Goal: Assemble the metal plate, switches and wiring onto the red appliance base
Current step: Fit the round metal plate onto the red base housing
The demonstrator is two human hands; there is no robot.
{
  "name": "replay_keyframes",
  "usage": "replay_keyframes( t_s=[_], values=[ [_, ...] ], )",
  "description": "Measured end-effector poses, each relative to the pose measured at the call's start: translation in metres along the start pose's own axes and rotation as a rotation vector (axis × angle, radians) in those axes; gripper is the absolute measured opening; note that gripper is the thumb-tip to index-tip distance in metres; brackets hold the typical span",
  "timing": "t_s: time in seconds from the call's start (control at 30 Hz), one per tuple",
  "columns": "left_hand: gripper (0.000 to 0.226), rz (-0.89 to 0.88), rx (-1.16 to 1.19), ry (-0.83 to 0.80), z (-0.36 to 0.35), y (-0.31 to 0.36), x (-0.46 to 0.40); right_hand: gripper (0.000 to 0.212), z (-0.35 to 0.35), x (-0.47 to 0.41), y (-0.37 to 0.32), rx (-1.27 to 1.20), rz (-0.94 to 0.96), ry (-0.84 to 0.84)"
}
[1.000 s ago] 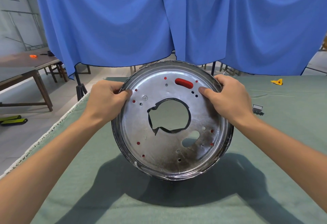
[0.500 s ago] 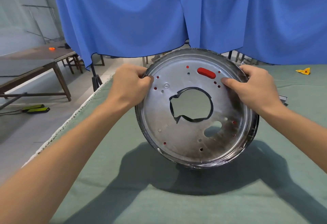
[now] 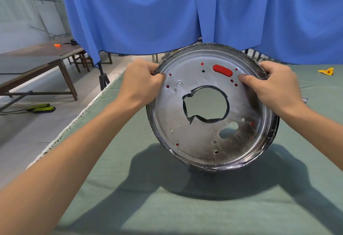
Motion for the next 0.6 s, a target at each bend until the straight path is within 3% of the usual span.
replay_keyframes(
  t_s=[0.6],
  values=[
    [0.033, 0.005, 0.031, 0.038, -0.0066, -0.0045, 0.005, 0.014, 0.0015, 0.0022, 0.0054, -0.015, 0.005, -0.005]
  ],
)
Point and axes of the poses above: each hand's wrist, its own x-axis away from the middle knuckle, its own z-axis out of the back of the hand, y = z × x, the point moved 2 cm from there along -x, towards the middle knuckle, and after that the axes turned 2 degrees about x, right-handed, at the moved point
